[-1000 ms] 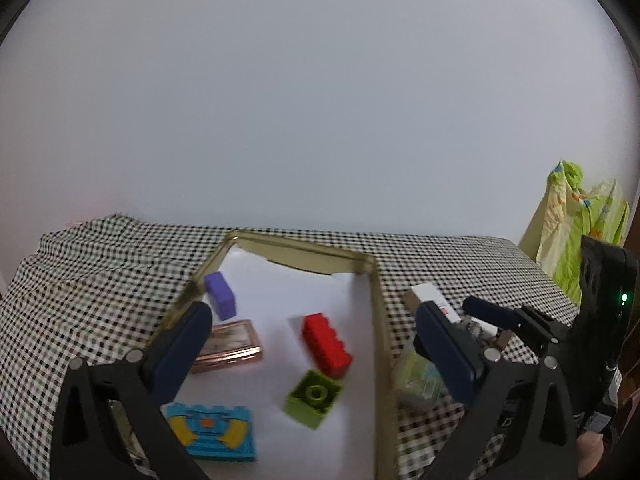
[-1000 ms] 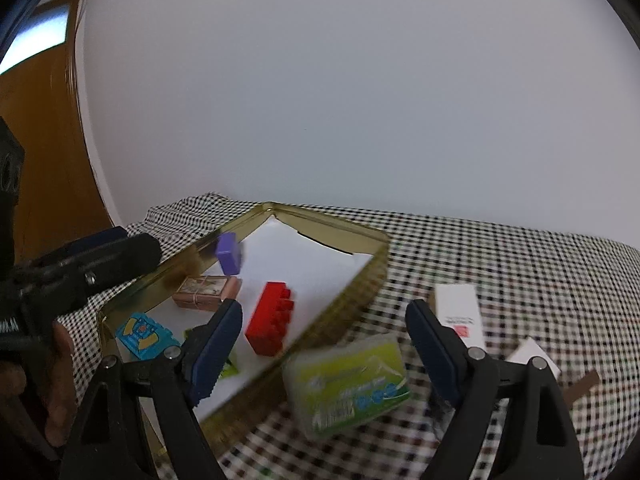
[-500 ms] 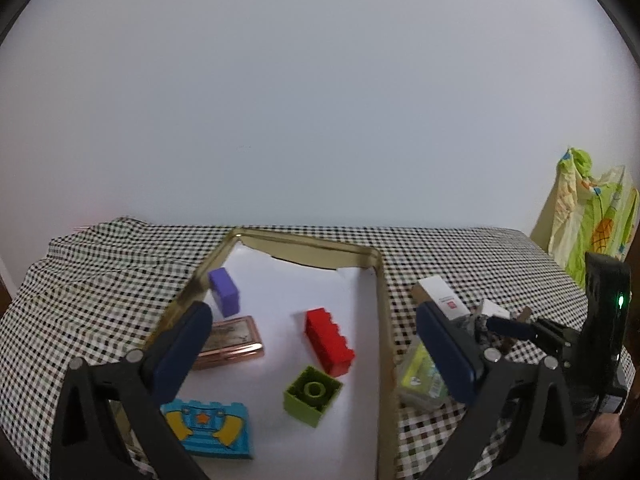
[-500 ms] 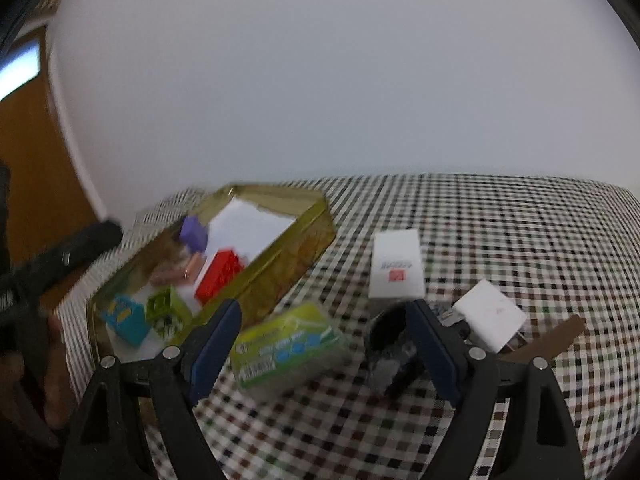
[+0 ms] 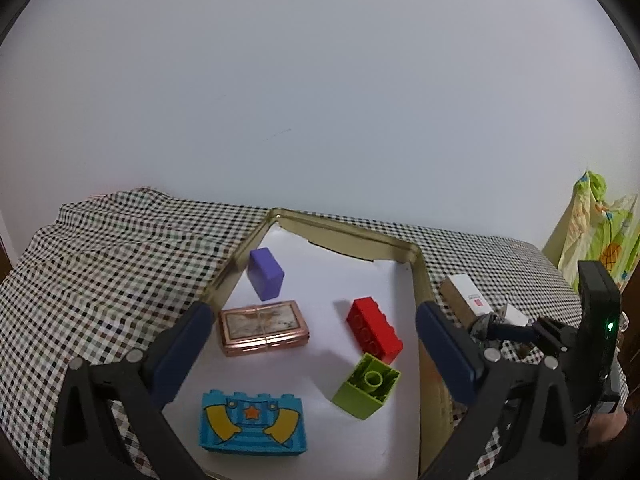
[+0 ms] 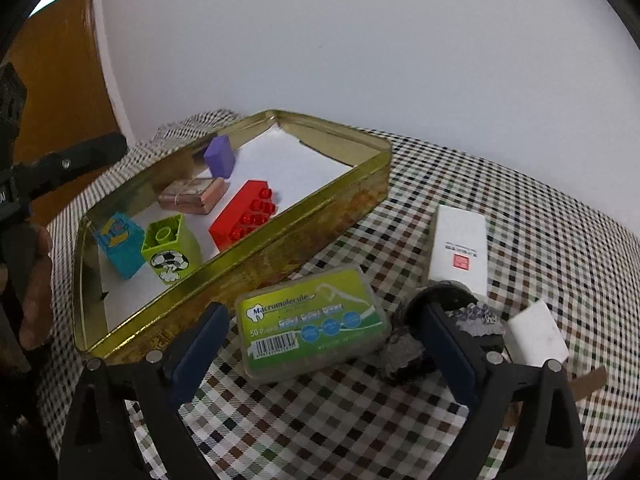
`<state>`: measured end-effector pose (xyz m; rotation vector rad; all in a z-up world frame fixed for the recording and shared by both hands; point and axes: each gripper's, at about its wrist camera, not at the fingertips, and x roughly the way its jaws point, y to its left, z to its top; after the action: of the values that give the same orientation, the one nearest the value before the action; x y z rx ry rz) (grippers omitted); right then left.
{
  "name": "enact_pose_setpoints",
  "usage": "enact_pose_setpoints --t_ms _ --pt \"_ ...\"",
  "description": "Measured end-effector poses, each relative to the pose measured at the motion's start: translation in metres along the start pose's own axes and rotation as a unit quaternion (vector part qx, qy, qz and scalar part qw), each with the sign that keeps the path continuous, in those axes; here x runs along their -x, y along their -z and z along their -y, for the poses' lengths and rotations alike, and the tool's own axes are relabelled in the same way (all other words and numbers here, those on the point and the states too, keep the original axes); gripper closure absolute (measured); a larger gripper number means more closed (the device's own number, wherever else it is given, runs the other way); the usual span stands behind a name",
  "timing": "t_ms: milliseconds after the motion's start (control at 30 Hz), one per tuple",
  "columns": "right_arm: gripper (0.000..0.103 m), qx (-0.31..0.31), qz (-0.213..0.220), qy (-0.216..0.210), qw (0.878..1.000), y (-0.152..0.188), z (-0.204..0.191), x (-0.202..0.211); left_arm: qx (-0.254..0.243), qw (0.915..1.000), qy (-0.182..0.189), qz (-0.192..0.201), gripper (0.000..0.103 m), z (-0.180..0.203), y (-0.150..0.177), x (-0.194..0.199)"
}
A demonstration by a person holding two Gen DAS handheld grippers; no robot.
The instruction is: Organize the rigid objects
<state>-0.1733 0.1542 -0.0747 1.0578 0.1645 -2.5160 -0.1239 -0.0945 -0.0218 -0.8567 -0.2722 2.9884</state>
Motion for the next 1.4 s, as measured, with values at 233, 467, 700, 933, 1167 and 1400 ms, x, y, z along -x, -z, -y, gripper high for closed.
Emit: enact_pose_setpoints --t_ms 233,467,700,933,1167,1400 --pt "0.005 0.089 -0.038 0.016 0.995 -0.020 -0.017 0.001 -0.007 0.9999 -0.001 0.008 0.000 -0.001 -0.001 0.002" --pt "0.005 0.161 -0.136 -0.003 0.978 -0.035 -0.031 -0.019 0.004 0.9999 0.009 0.006 0.000 -0.007 0.001 0.001" --pt "0.005 0.149 -0.178 -0.024 0.972 -0.031 -0.028 -0.046 0.018 0.9997 0.016 0.006 0.000 -0.016 0.002 0.000" --pt "0.016 0.109 -0.136 -0.042 0.984 -0.030 -0.019 -0.016 0.033 0.9992 0.019 0.009 0.000 -0.027 0.004 0.000" --pt "0.016 0.106 -0.066 -0.010 0.992 -0.054 -0.025 0.037 0.029 0.9991 0.000 0.030 0.000 -0.034 -0.001 0.008" --pt "0.016 0.110 -0.026 -0.030 0.993 -0.096 -0.067 0.004 0.036 0.9959 -0.047 0.067 0.000 -0.056 -0.016 0.028"
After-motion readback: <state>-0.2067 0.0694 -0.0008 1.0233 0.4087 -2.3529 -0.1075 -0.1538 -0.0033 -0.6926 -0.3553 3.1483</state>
